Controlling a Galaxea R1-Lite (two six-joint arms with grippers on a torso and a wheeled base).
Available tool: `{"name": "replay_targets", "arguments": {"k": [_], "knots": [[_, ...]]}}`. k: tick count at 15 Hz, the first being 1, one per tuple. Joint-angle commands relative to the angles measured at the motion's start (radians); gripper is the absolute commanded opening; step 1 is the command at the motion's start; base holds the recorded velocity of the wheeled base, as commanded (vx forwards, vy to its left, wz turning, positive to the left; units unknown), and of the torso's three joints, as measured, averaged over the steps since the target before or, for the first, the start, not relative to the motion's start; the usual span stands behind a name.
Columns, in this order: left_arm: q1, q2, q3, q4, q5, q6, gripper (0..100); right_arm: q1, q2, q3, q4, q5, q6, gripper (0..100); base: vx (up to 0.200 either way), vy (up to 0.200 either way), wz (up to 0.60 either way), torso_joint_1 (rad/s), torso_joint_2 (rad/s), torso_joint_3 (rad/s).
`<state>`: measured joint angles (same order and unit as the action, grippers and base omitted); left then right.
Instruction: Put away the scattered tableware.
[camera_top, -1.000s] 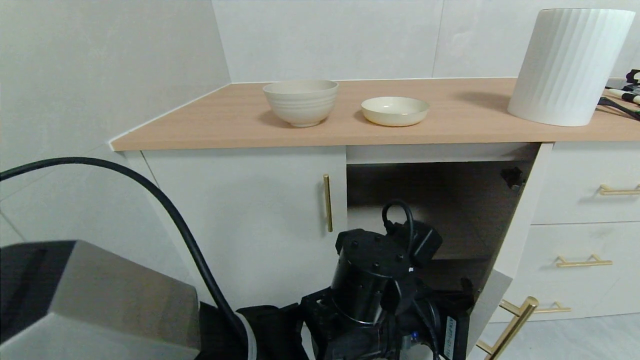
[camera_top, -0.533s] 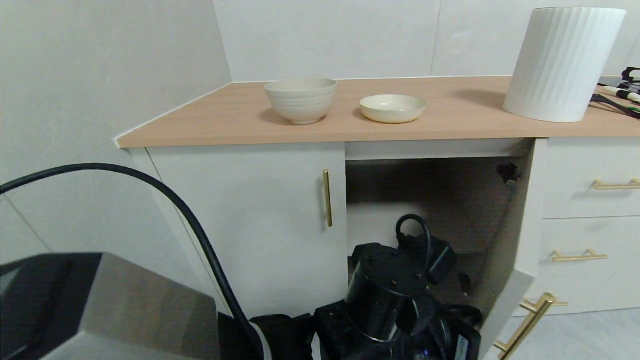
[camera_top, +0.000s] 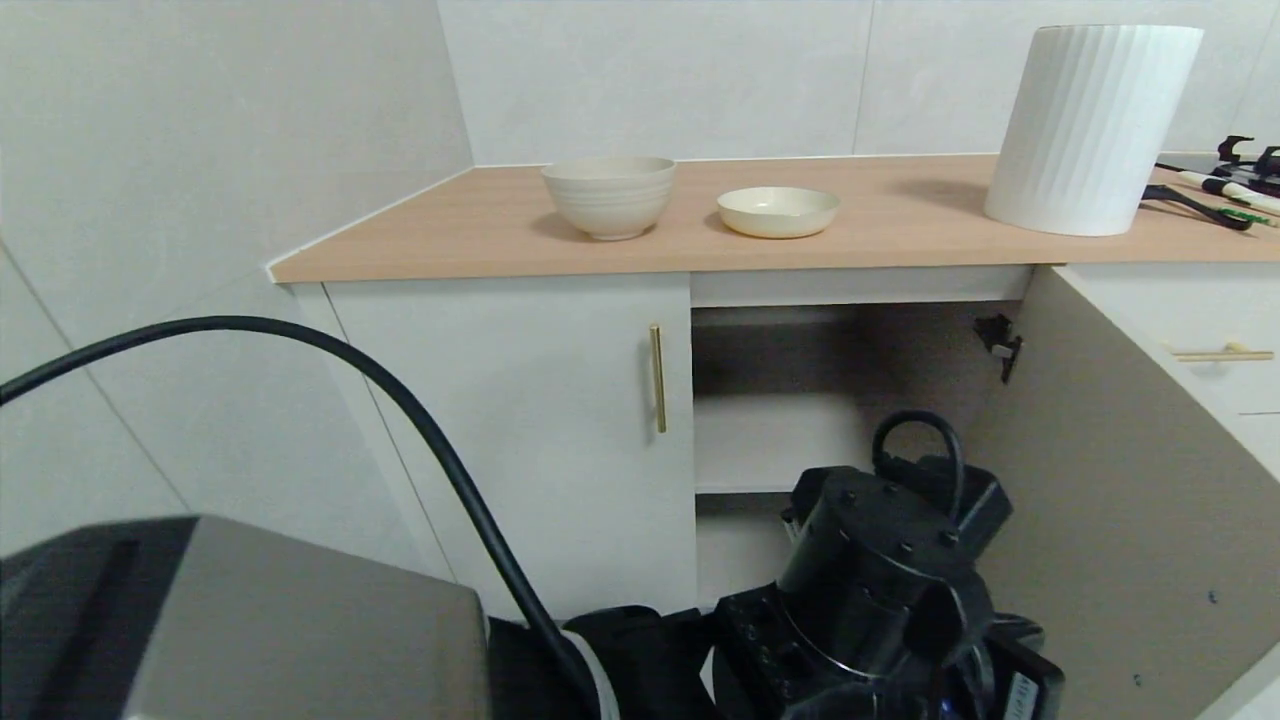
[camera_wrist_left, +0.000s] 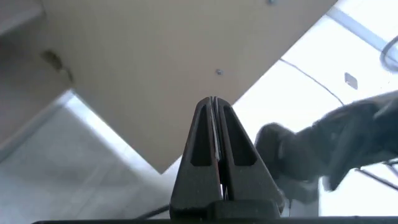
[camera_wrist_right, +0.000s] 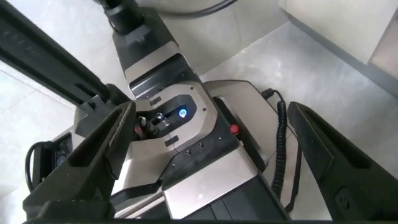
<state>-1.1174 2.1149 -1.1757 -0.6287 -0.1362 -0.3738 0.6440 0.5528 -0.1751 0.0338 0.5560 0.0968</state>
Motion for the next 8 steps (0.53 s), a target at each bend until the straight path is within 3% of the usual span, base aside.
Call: {"name": "replay_targets", "arguments": {"k": [1, 2, 3, 4, 6, 7, 8], "knots": [[-0.007, -0.039, -0.007, 0.001, 0.020, -0.002, 0, 0.002, -0.001, -0.009, 0.001, 0.001, 0.000, 100, 0.000, 0.000, 0.00, 0.000, 0.00, 0.000], [-0.004, -0.058, 0.002, 0.003, 0.038, -0.002, 0, 0.002, 0.018, -0.024, 0.001, 0.001, 0.000, 100, 0.000, 0.000, 0.00, 0.000, 0.00, 0.000], [0.042, -0.125, 0.057, 0.001, 0.096, 0.001, 0, 0.002, 0.105, -0.086, 0.001, -0.004, 0.000, 100, 0.000, 0.000, 0.00, 0.000, 0.00, 0.000], [0.073, -0.158, 0.080, 0.001, 0.102, 0.007, 0, 0.002, 0.148, -0.116, 0.001, -0.007, 0.000, 100, 0.000, 0.000, 0.00, 0.000, 0.00, 0.000], [0.237, -0.299, 0.145, 0.003, 0.099, 0.041, 0, 0.002, 0.374, -0.262, -0.008, -0.042, -0.002, 100, 0.000, 0.000, 0.00, 0.000, 0.00, 0.000], [0.271, -0.326, 0.159, 0.003, 0.099, 0.041, 0, 0.002, 0.415, -0.294, -0.009, -0.045, -0.002, 100, 0.000, 0.000, 0.00, 0.000, 0.00, 0.000], [0.387, -0.426, 0.226, 0.003, 0.096, 0.050, 0, 0.002, 0.546, -0.406, -0.020, -0.047, -0.002, 100, 0.000, 0.000, 0.00, 0.000, 0.00, 0.000]]}}
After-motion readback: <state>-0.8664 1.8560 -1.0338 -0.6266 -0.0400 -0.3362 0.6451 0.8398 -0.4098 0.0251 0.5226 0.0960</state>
